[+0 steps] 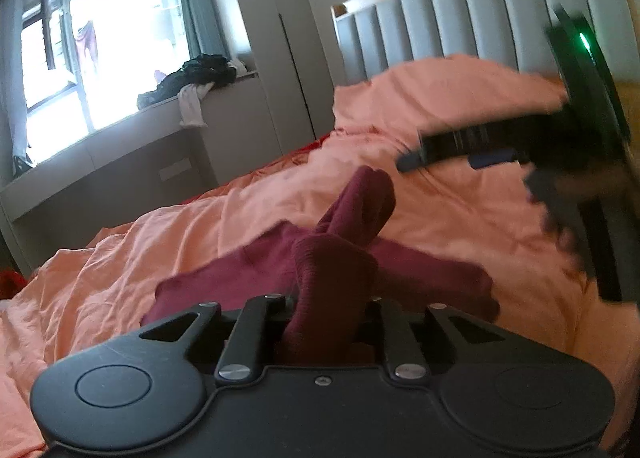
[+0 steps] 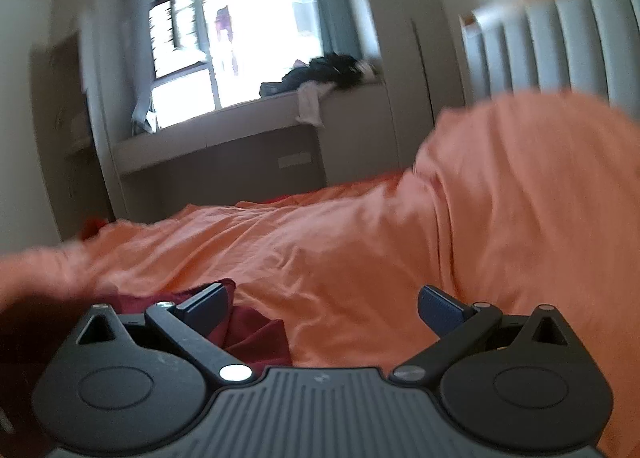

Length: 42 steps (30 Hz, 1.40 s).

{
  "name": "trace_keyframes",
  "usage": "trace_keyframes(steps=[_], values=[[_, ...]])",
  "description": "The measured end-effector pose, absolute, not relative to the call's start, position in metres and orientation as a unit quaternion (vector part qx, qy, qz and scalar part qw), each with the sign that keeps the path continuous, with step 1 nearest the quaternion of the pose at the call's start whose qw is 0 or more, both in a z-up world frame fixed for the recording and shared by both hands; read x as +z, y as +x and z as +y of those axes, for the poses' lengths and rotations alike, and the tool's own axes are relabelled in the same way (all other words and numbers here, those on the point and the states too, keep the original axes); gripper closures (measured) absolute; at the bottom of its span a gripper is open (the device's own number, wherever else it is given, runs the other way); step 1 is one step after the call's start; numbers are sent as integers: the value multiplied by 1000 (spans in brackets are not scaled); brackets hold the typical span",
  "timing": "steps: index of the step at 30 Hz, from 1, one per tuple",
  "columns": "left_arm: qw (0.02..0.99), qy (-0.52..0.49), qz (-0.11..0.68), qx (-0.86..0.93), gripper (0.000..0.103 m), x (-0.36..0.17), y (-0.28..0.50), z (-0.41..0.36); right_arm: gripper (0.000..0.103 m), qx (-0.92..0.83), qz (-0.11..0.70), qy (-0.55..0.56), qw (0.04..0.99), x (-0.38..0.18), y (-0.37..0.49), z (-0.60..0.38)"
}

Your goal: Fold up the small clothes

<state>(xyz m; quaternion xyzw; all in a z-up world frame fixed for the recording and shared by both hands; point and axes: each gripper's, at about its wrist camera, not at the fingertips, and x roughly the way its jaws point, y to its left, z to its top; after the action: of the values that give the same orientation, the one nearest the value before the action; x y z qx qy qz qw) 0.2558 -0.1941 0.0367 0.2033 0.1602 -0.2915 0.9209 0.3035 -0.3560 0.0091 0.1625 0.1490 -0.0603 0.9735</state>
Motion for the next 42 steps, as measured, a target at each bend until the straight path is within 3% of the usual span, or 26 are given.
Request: trace_keyframes(steps=[5, 10, 14, 20, 22, 26, 30, 34, 42], values=[[918, 232, 148, -286, 68, 16, 240, -195, 0, 37, 167, 296, 940, -8, 305, -379], [916, 239, 126, -296, 40, 15, 217, -192, 0, 102, 195, 346, 912, -20, 317, -370], [918, 249, 115, -288, 32, 16, 208, -192, 0, 135, 219, 368, 894, -29, 327, -361], [919, 257, 98, -281, 36, 20, 195, -190, 4, 175, 198, 379, 887, -27, 325, -351], [920, 260, 98, -276, 53, 20, 195, -190, 18, 188, 192, 368, 890, -24, 326, -346], [921, 248, 103, -282, 62, 23, 195, -188, 43, 197, 207, 343, 895, -22, 335, -335], [920, 248, 105, -284, 72, 21, 194, -189, 76, 185, 235, 315, 901, -27, 344, -327], [923, 243, 100, -280, 81, 22, 194, -191, 94, 184, 218, 297, 911, -25, 344, -324], [927, 212, 98, -294, 82, 35, 201, -214, 97, 169, 141, 256, 941, 0, 336, -326]])
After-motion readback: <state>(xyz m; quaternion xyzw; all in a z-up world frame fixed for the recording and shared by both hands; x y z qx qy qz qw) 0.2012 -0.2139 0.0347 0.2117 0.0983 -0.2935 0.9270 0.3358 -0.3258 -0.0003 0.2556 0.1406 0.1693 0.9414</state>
